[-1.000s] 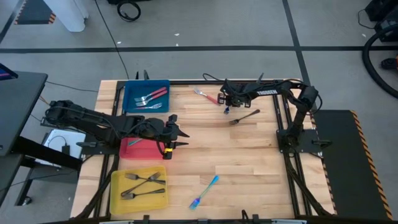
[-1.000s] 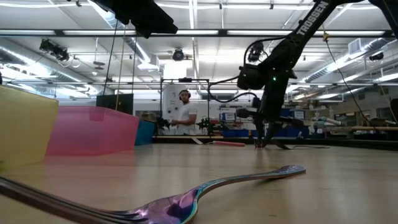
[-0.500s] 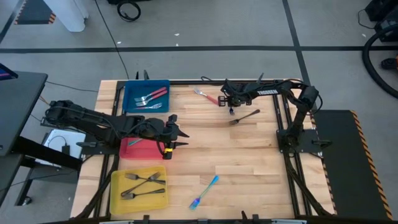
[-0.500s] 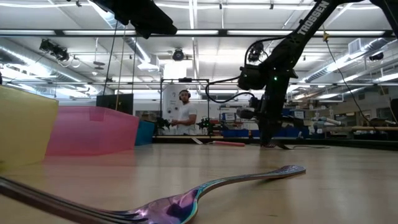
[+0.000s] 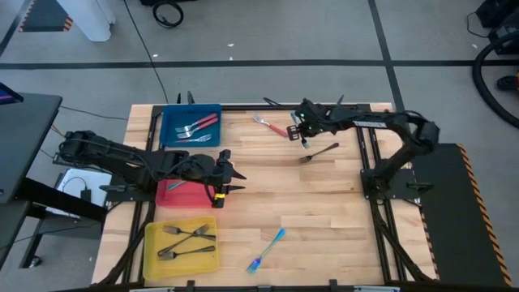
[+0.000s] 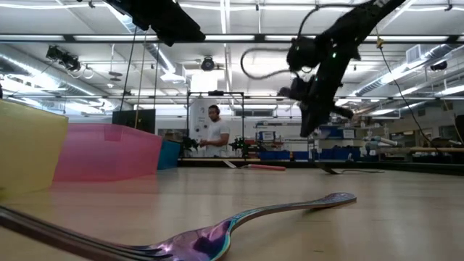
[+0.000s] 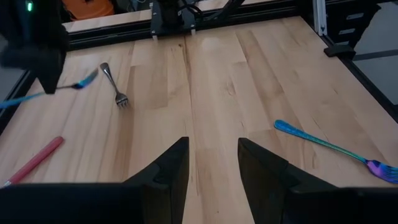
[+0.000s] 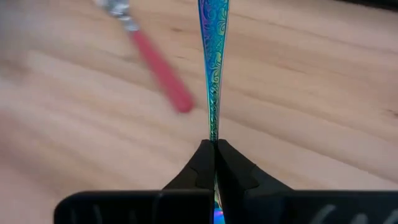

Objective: Sort silverware by color (type)
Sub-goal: Put the blue fork into the pink bin

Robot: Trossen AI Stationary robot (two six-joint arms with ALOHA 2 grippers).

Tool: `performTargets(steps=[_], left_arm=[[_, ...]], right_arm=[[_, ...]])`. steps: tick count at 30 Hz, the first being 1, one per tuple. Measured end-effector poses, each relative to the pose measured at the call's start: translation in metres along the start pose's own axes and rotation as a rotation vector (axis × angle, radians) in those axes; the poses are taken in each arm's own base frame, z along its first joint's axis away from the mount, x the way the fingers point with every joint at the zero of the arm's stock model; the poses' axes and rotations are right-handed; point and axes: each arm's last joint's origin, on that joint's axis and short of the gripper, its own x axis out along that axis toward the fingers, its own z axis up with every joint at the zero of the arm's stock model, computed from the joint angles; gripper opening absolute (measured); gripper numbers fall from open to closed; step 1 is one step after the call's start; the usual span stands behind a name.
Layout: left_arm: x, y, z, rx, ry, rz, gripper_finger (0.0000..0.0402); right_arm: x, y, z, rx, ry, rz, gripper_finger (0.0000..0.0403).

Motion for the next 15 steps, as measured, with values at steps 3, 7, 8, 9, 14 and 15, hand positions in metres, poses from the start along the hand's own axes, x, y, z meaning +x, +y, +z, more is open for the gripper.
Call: performTargets(steps=[3, 7, 8, 9, 14, 15], left_arm=[[0.001, 0.0, 0.0, 0.0, 0.002, 0.0, 0.0137], [0.005, 0.0, -0.001, 0.0, 0.003, 0.003, 0.0137], [0.006, 0.0, 0.0, -0.001, -0.003, 0.011, 0.0137], [0.007, 0.0, -0.002, 0.001, 0.006, 0.021, 0.0137], [0.012, 0.004, 0.001, -0.033, -0.038, 0.04, 0.0137], [0.013, 0.004, 0.002, -0.046, -0.05, 0.044, 0.0137]], right_arm=[[-0.028, 0.01, -0.008, -0.077, -0.036, 0.065, 0.0007], [-0.067, 0.027, -0.026, -0.173, -0.112, 0.18, 0.0007], [-0.077, 0.031, -0.031, -0.195, -0.136, 0.202, 0.0007], [-0.087, 0.034, -0.037, -0.222, -0.162, 0.224, 0.0007], [-0.129, 0.049, -0.069, -0.322, -0.307, 0.29, 0.0007], [-0.135, 0.051, -0.076, -0.341, -0.337, 0.291, 0.0007]])
